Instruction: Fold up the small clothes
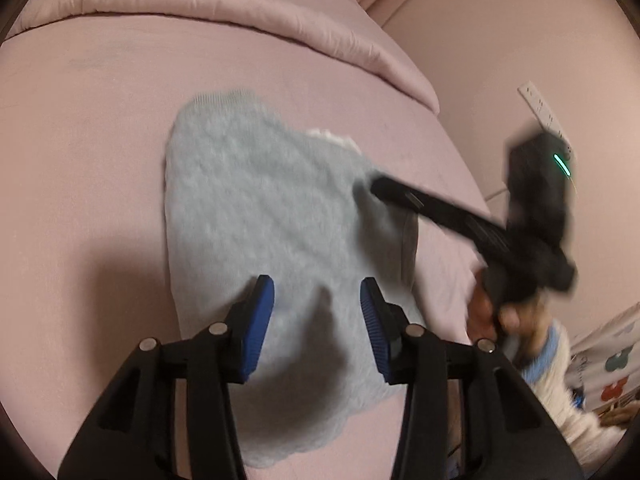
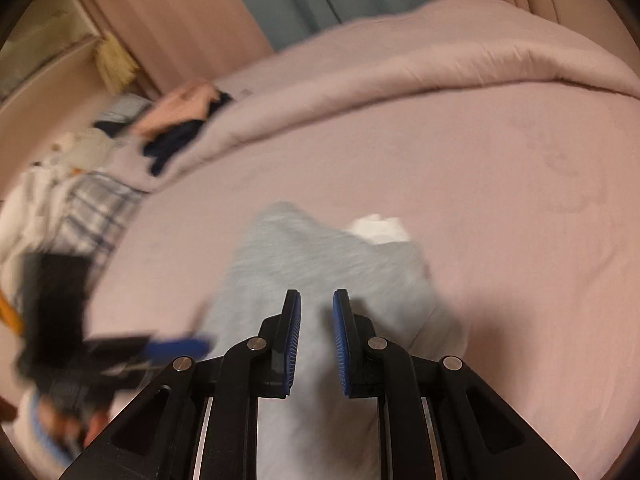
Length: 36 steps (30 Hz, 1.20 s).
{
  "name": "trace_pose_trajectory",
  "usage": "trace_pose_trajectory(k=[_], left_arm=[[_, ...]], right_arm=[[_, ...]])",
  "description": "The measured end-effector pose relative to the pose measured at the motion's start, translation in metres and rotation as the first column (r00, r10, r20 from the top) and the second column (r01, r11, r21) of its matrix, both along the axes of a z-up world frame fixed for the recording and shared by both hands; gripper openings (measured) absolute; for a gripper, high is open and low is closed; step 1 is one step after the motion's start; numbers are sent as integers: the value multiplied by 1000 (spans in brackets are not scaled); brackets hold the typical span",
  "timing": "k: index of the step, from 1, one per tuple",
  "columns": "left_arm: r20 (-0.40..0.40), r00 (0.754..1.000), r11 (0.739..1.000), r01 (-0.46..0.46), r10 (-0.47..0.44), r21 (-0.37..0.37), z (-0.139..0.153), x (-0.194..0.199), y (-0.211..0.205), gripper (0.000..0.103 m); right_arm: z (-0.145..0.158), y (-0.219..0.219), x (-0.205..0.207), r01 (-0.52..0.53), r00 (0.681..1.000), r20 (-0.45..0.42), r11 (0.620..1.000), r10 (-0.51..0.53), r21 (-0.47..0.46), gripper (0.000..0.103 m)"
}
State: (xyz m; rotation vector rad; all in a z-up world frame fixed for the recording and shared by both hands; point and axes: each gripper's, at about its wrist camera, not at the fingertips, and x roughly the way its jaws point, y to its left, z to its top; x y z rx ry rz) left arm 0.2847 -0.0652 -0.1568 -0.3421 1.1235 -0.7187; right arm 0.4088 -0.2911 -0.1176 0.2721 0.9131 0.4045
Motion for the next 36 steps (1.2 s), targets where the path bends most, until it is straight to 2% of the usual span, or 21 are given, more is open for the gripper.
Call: trace_pose_trajectory(k=[2, 4, 9, 12, 15, 17, 22, 25, 27, 31, 36], left_arm=[[-22, 1000, 1000, 2, -2, -6, -8, 0, 4, 42], [-32, 999, 1000, 1, -2, -10, -14, 2, 5, 39], [-66, 998, 999, -18, 15, -36, -19, 6, 13, 38], [-38, 998, 999, -49, 49, -13, -7, -2, 14, 39], [8, 997, 997, -74, 74, 7, 5, -18, 19, 47], [23, 996, 996, -91, 90, 13, 10, -26, 21, 50], [98, 989, 988, -121, 112, 94, 20, -50, 23, 53], [112, 988, 983, -123, 108, 137, 12, -57, 20, 53], [127, 986, 978, -129, 109, 164, 6, -60, 20, 53], [132, 986, 972, -128, 103, 198, -1, -52, 11, 54], [143, 985, 966, -131, 100, 223, -2, -50, 9, 57]], right_arm=[[-17, -5, 15, 41, 996, -74, 998, -44, -46, 15], [-33, -10, 22, 58, 991, -118, 998, -61, -27, 12], [-32, -18, 27, 70, 986, -156, 997, -66, 18, 12], [-18, -16, 11, 67, 989, -135, 998, -66, 8, 13], [-7, -4, -17, 6, 997, -82, 1000, -4, 22, 17], [-1, 3, -36, -44, 997, -59, 999, 44, 6, 31], [6, 14, -82, -88, 996, -25, 994, 87, -62, 32], [2, 21, -98, -83, 997, -8, 992, 83, -96, 32], [-4, 26, -102, -85, 996, -5, 987, 85, -133, 32], [-27, 30, -96, -74, 996, -70, 977, 61, -202, 32], [-32, 25, -83, -53, 996, -85, 984, 39, -168, 32]])
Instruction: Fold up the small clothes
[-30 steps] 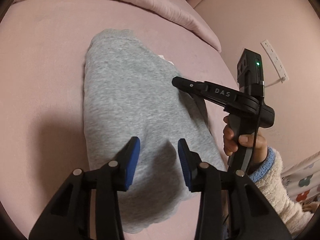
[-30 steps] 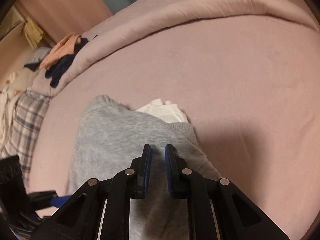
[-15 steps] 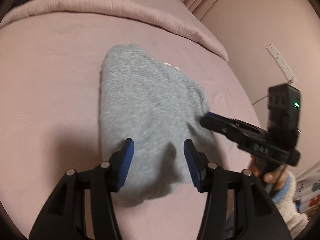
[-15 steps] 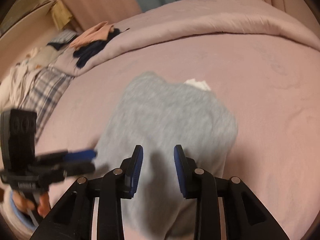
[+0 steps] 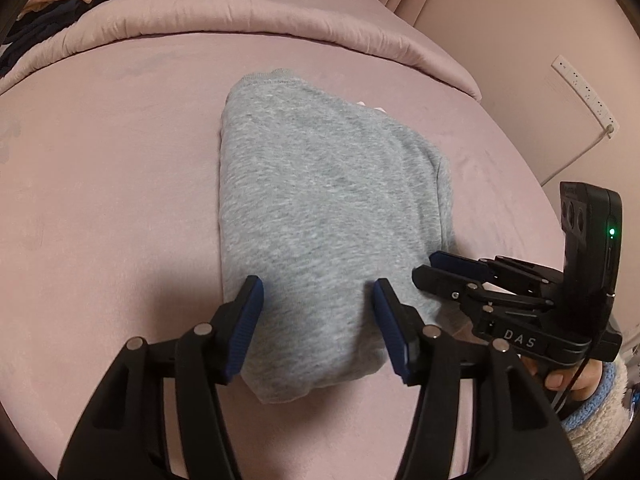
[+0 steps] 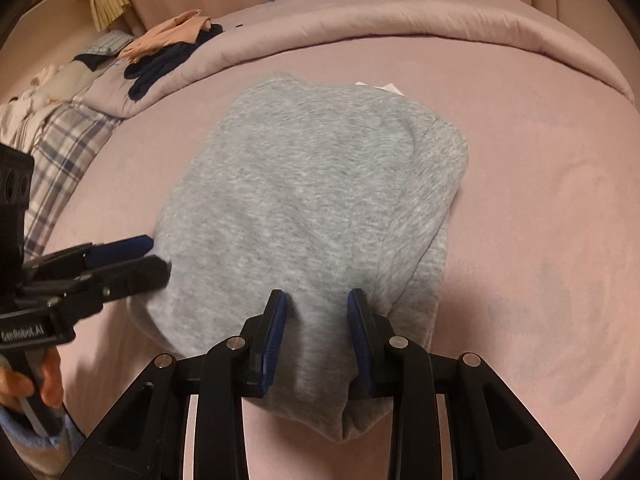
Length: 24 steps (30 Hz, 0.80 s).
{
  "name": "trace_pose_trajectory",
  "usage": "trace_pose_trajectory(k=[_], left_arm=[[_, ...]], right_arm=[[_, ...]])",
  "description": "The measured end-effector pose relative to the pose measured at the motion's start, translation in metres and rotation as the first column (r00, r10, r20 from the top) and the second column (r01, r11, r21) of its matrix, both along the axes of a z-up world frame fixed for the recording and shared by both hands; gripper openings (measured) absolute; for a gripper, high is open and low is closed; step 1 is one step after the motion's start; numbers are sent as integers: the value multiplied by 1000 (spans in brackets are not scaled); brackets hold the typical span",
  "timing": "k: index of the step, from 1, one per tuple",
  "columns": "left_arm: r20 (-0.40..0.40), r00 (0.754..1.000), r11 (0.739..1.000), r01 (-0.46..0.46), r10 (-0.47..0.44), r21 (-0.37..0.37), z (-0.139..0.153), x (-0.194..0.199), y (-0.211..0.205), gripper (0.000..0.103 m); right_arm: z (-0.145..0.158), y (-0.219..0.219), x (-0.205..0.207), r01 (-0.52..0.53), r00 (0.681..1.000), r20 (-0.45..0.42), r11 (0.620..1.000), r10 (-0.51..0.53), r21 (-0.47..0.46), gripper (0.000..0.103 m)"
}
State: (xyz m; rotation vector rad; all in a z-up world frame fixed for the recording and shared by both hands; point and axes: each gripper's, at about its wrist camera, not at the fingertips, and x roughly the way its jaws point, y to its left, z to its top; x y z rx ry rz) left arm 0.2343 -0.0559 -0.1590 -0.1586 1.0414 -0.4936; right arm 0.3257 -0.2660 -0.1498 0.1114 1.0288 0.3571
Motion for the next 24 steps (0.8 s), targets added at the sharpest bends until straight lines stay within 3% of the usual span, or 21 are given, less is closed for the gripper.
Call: trace_pose_trajectory(k=[3, 4, 6, 9, 11, 13, 19, 24], left_arm=[[1, 1000, 1000, -15, 15, -4, 3, -2, 3, 58], [-4, 1000, 1000, -30, 30, -8, 3, -3, 6, 64], [-29, 998, 998, -61, 60, -21, 2, -3, 12, 74], [-69, 993, 991, -101, 95, -83, -1, -5, 30, 76], [-89, 988, 986, -132, 123, -102, -4, -5, 45, 77], [-108, 985, 980, -151, 137, -130, -6, -7, 56, 78], [-205, 963, 943, -222, 173, -247, -18, -4, 90, 79], [-311, 941, 885, -252, 131, -392, -32, 8, 93, 79]], right_arm=[[3, -2, 1, 4, 1000, -2, 1000, -4, 9, 32], [4, -6, -2, 10, 1000, -7, 1000, -10, 22, 33], [7, -12, -6, 23, 999, -25, 998, -21, 57, 36], [15, -26, -19, 45, 998, -40, 989, -40, 139, 46], [19, -37, -22, 74, 997, -45, 979, -67, 188, 72], [22, -56, -25, 124, 992, -49, 960, -116, 252, 86], [-7, -113, -16, 290, 954, -194, 861, -227, 418, 88], [-31, -129, -7, 334, 936, -275, 805, -221, 490, 88]])
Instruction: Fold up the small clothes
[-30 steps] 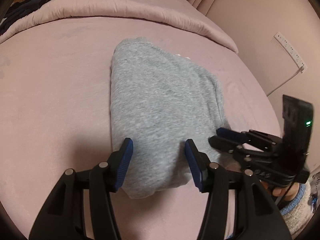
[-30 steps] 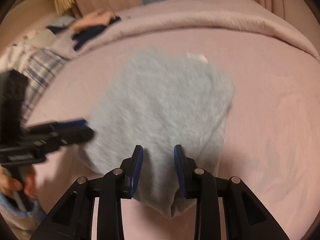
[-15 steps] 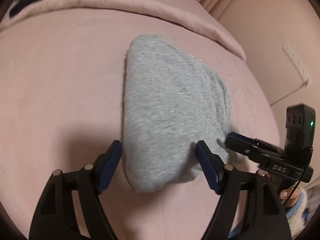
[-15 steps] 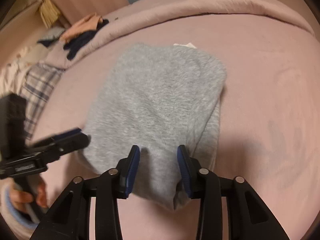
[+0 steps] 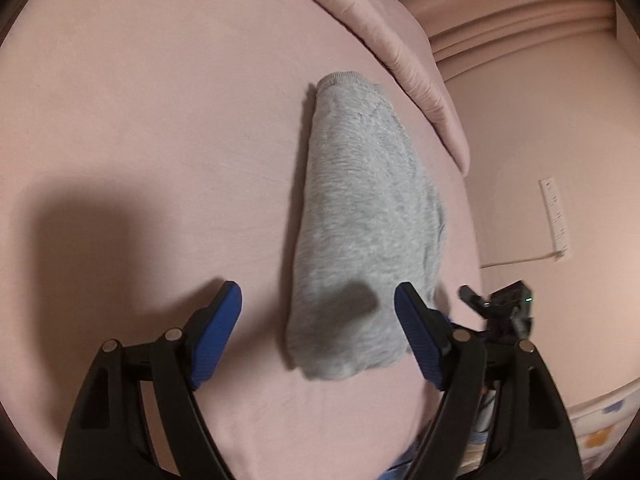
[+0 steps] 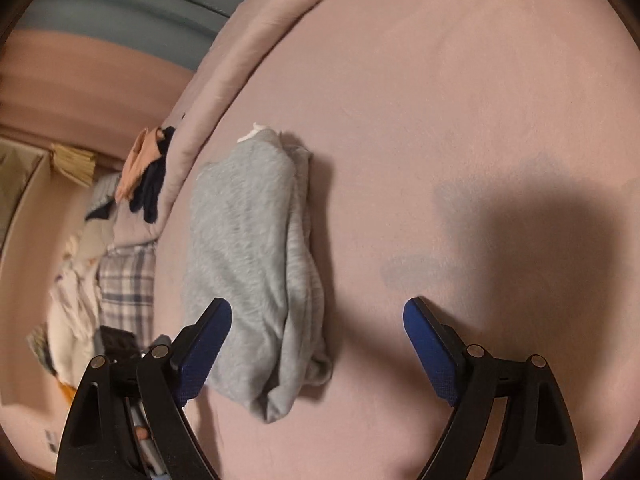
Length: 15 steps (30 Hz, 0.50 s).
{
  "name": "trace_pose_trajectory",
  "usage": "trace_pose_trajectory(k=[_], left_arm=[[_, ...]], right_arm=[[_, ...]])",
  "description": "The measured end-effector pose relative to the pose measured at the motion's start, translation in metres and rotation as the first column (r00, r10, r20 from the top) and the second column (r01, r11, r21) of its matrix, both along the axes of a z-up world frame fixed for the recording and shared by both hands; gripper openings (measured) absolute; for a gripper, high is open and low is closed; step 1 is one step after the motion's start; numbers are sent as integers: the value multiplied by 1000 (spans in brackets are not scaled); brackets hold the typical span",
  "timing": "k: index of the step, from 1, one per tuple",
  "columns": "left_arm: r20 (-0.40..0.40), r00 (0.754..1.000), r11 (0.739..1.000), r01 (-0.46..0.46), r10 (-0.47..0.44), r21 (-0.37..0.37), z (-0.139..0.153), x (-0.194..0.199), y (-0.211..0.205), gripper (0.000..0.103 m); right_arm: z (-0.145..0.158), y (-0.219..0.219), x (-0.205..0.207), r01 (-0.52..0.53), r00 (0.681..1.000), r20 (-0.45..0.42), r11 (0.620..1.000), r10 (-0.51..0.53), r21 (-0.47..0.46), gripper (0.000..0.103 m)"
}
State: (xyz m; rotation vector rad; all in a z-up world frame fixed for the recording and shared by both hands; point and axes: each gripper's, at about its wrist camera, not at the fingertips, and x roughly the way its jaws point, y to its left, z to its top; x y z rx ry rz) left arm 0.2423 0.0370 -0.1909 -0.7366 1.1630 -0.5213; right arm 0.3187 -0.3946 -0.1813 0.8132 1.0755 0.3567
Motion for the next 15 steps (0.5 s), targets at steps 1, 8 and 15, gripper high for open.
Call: trace_pose_trajectory(k=[1, 8, 15], left_arm=[[-9, 1000, 1000, 5, -5, -13, -2, 2, -2, 79], [-13, 998, 998, 67, -67, -3, -2, 19, -31, 81], [13, 995, 994, 102, -103, 27, -4, 41, -51, 83]], right_arm=[[-2, 1, 2, -1, 1000, 0, 1000, 1, 11, 88], [5, 19, 21, -108, 994, 8, 992, 109, -61, 88], [6, 45, 39, -214, 975, 34, 971, 219, -110, 90]])
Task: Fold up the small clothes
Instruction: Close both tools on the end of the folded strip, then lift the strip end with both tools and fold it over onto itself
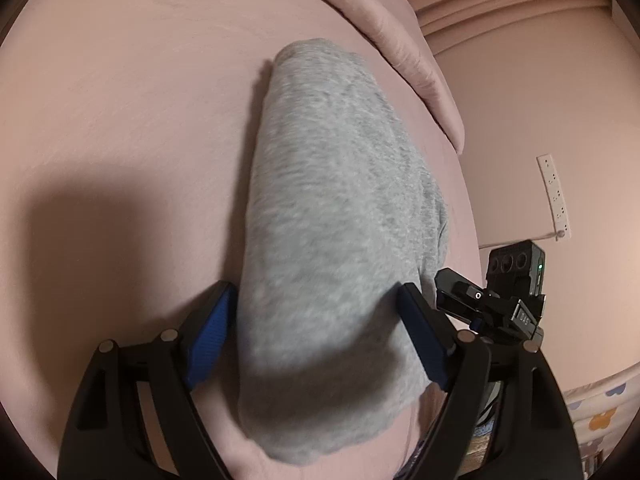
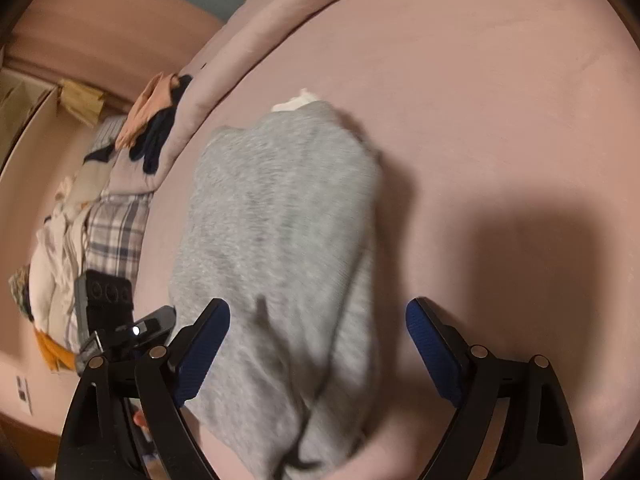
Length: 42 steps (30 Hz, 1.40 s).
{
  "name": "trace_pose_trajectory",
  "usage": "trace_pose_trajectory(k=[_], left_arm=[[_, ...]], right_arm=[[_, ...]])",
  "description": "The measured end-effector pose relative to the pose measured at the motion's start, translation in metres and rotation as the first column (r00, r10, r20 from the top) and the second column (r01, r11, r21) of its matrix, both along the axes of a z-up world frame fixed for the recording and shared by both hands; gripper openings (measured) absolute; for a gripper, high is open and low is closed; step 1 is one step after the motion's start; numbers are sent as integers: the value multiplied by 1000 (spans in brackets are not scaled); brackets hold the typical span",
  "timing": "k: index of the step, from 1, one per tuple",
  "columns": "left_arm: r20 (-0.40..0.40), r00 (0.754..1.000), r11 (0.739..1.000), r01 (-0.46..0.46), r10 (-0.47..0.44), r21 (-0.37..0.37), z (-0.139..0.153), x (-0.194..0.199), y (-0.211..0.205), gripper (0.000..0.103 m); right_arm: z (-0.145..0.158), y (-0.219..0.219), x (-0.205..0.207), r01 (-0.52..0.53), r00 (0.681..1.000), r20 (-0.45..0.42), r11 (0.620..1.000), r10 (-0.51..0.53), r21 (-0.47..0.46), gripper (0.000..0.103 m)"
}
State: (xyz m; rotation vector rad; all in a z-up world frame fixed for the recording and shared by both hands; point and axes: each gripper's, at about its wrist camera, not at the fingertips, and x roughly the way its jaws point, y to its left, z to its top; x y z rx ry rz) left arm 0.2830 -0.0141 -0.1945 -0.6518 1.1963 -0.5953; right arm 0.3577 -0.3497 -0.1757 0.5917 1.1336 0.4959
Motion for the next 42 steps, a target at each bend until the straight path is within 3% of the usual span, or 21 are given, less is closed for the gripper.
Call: trace_pose_trajectory(k=[22, 24, 25, 29, 34, 42], left_arm=[[66, 992, 987, 101, -110, 128, 3, 22, -36, 87], [91, 987, 979, 113, -130, 168, 6, 18, -40, 83], [98, 986, 977, 113, -132, 183, 6, 16, -40, 81], [102, 988, 972, 96, -119, 213, 6, 13, -37, 73], [145, 983, 964, 77, -117, 254, 15, 4, -39, 61], [260, 964, 960, -24, -52, 279, 56, -7, -6, 58]], right_arm=[[4, 29, 21, -115, 991, 68, 992, 118, -55, 91], [7, 35, 20, -125, 987, 87, 988, 133, -89, 84], [8, 38, 19, -133, 985, 96, 986, 143, -100, 74], [14, 50, 14, -144, 978, 127, 976, 165, -165, 54], [28, 55, 9, -130, 971, 171, 972, 164, -197, 36], [74, 93, 0, -164, 916, 323, 956, 239, -241, 32]])
